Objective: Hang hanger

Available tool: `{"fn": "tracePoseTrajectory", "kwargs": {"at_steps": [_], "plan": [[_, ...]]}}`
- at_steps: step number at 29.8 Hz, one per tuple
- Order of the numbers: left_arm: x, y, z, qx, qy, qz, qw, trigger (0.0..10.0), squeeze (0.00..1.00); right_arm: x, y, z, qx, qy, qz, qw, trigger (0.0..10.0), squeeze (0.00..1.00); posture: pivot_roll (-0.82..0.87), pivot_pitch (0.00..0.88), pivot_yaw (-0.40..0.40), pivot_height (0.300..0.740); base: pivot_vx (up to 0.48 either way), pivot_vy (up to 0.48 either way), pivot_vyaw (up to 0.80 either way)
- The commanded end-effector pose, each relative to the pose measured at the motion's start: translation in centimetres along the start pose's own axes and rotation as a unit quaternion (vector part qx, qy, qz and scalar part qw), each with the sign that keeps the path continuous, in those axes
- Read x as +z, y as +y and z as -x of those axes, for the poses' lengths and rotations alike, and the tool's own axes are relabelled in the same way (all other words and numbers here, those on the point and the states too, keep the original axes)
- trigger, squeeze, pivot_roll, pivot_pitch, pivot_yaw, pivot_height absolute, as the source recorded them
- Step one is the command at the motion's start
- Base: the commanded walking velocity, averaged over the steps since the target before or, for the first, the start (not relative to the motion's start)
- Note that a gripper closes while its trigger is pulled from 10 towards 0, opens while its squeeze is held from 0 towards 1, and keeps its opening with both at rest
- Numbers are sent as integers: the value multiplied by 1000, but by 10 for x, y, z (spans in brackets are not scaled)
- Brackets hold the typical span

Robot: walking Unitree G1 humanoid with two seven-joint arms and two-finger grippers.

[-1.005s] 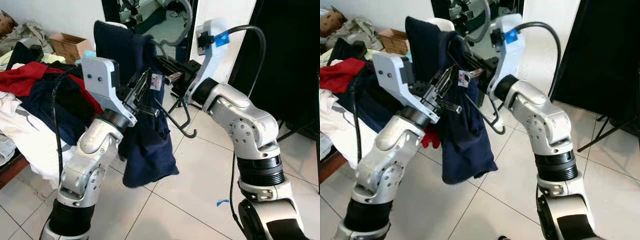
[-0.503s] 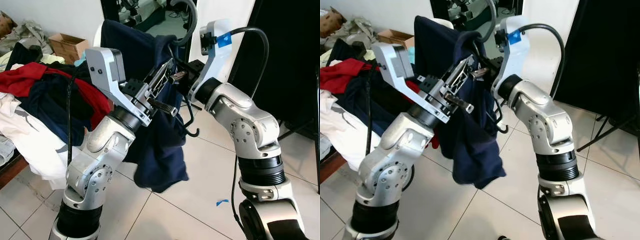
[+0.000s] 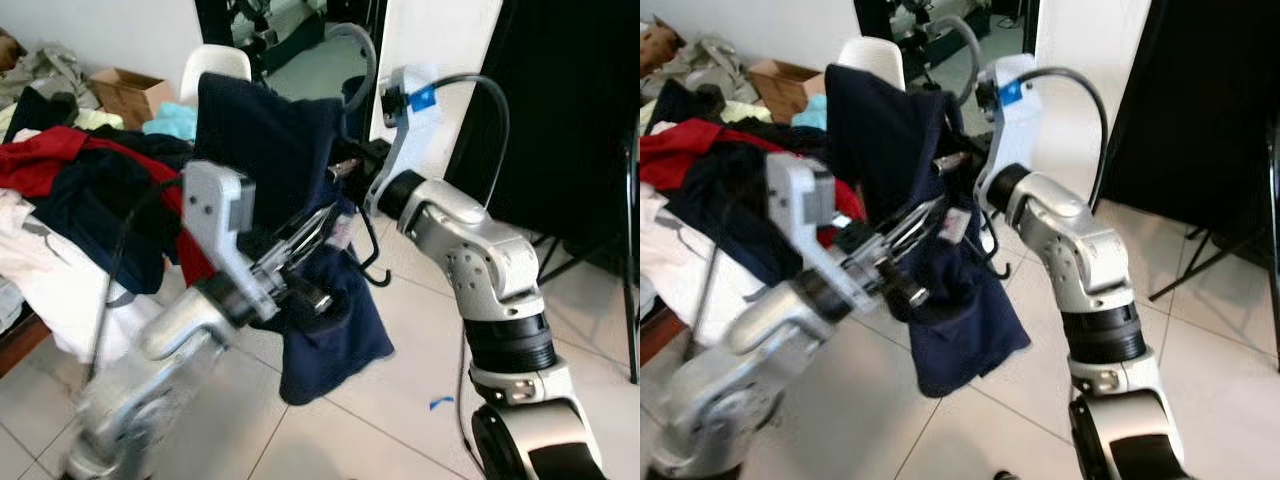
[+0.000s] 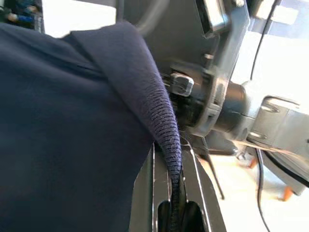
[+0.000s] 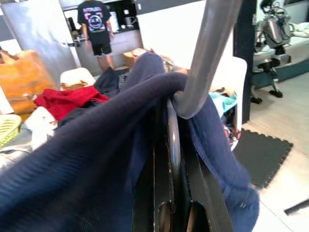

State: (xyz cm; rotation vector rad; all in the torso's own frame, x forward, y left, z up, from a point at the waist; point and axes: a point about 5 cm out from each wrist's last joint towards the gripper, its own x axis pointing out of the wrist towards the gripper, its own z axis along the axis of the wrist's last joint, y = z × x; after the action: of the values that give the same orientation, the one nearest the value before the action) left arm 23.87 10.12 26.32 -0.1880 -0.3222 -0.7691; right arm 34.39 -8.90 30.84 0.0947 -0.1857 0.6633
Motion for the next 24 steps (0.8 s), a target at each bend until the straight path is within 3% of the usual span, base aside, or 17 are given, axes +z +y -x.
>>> {"fn": "tracePoseTrajectory", "kwargs": {"at_steps": [1, 4, 5, 8, 9, 10, 11, 12, 17, 20, 22, 24], "plan": [[2, -9, 5, -35, 6, 8, 999, 0, 0, 17, -5, 0, -20, -41, 11, 999, 10000, 0, -24, 128, 18, 740, 0, 0, 0], [3, -21, 9, -82, 15, 25, 996, 0, 0, 20, -8, -2, -27, -48, 7, 998, 10000, 0, -18, 128, 14, 740, 0, 0, 0], [1, -30, 10, -110, 25, 31, 993, 1529, 0, 21, -8, -2, -26, -53, 7, 998, 10000, 0, -18, 124, 14, 740, 0, 0, 0], [-2, -37, 10, -127, 37, 30, 991, 2275, 0, 23, -7, -2, -20, -58, 6, 998, 10000, 0, -18, 124, 14, 740, 0, 0, 0], [-5, -40, 9, -133, 46, 29, 990, 4235, 0, 24, -6, -2, -14, -63, 4, 998, 10000, 0, -17, 122, 14, 740, 0, 0, 0], [-6, -38, 9, -127, 53, 23, 990, 10000, 804, 27, -4, -1, -4, -71, 4, 997, 10000, 0, -15, 124, 15, 740, 0, 0, 0], [-6, -35, 10, -120, 57, 19, 991, 10000, 804, 28, -3, -1, 3, -75, 4, 997, 10000, 0, -15, 124, 15, 740, 0, 0, 0], [-4, -33, 12, -124, 64, 11, 990, 10000, 1000, 30, -3, 0, 10, -80, 6, 997, 10000, 0, -13, 124, 16, 740, 0, 0, 0], [8, -27, 26, -158, 98, -28, 982, 10000, 1000, 34, -5, 1, 24, -94, 11, 995, 10000, 0, -8, 123, 17, 740, 0, 0, 0], [8, -27, 26, -158, 98, -28, 982, 10000, 1000, 34, -5, 1, 24, -94, 11, 995, 10000, 0, -8, 123, 17, 740, 0, 0, 0], [28, -9, 34, -145, 103, -78, 981, 10000, 1000, 35, -9, 5, 35, -95, 22, 995, 10000, 0, -4, 123, 15, 740, 0, 0, 0], [38, -1, 36, -133, 99, -100, 981, 10000, 1000, 34, -10, 6, 41, -94, 29, 994, 10000, 0, -3, 123, 16, 740, 0, 0, 0]]}}
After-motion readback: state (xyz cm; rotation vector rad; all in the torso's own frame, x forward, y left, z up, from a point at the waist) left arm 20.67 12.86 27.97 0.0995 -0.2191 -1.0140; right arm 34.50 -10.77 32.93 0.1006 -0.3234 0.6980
